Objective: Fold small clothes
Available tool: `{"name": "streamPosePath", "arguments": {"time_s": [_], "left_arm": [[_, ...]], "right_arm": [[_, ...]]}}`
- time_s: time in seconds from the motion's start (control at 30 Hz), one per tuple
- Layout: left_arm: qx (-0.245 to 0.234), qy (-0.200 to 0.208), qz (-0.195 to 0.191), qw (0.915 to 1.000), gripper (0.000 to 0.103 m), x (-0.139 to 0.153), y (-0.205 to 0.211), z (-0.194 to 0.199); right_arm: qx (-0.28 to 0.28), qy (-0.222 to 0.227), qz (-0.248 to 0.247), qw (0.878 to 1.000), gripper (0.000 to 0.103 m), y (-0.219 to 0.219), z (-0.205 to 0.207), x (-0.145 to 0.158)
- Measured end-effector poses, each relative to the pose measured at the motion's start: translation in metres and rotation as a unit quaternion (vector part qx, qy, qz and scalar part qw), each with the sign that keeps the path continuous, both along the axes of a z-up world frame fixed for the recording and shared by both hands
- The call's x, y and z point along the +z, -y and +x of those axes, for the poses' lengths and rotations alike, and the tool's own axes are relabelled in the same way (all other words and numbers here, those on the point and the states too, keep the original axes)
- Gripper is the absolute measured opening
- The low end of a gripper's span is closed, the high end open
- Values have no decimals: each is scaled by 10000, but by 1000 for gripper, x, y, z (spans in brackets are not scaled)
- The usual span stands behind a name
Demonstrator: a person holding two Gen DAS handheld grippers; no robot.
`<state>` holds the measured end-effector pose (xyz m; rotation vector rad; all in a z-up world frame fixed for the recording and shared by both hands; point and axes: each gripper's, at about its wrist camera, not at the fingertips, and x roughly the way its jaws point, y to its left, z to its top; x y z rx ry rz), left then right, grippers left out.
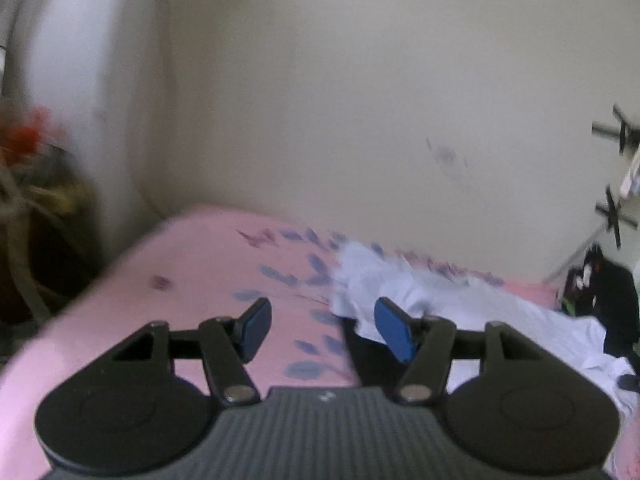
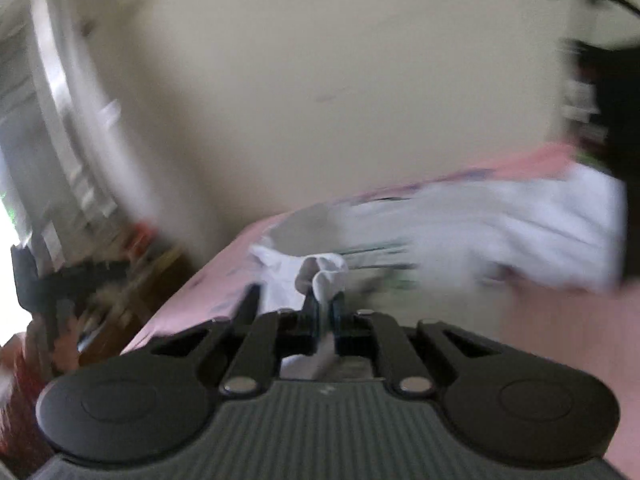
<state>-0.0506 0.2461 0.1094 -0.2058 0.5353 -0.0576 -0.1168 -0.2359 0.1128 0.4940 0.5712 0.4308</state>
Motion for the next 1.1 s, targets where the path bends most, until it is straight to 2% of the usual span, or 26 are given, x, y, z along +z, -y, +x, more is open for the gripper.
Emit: {"name": "streamPosePath", "arguments": {"time_s": [0.07,0.17,0.2,0.33,0.37,0.43,0.53,0.63,0.7,0.77,0.83,0.87,0.9,0.93,0.97,1.03,1.1], "left_arm": [[-117,-346,58,9993,58,-20,17,38],[-377,-1030,-18,9940,55,-51,32,73],[-476,-1147,26,9923,56,-60,39,73],[-668,-1616,590,9828,56,-83,65,75],[-716,-1751,643,9798,46,-89,67,78],[-704,-1603,925,9802,6,-91,78,74],[-579,-1530,692,9841,4,-79,68,74],[136,-1055,813,9910,4,-43,28,83],[643,-805,713,9921,4,-13,-16,92],[1296,-553,787,9869,4,19,-59,101],[1900,-239,855,9778,5,49,-97,109],[2088,-176,755,9749,10,60,-115,113],[2243,-177,655,9722,20,65,-129,117],[2377,-243,584,9693,27,68,-140,118],[2440,-316,547,9677,37,68,-146,116],[2334,-348,583,9700,46,64,-148,102],[1964,-367,665,9776,61,51,-140,84]], "right_arm": [[-273,-126,92,9995,0,16,-5,-10],[-335,-284,194,9988,0,25,-10,-19],[-305,-266,185,9990,0,24,-10,-21],[17,-175,335,9993,0,21,-2,-22],[142,-137,359,9992,0,16,1,-21],[406,-50,430,9982,0,7,6,-18],[854,75,481,9952,0,-14,14,-1],[1616,258,514,9852,0,-50,25,22],[2320,356,544,9705,0,-89,32,36],[3218,393,662,9437,0,-142,36,47],[4039,366,716,9112,0,-199,34,51],[4376,291,666,8962,0,-230,31,47],[4644,221,502,8839,0,-259,29,40],[4866,188,194,8732,4,-284,26,31],[4939,148,-156,8693,8,-300,23,22],[4923,158,-399,8694,41,-301,18,12],[4833,180,-340,8746,44,-281,20,10]]}}
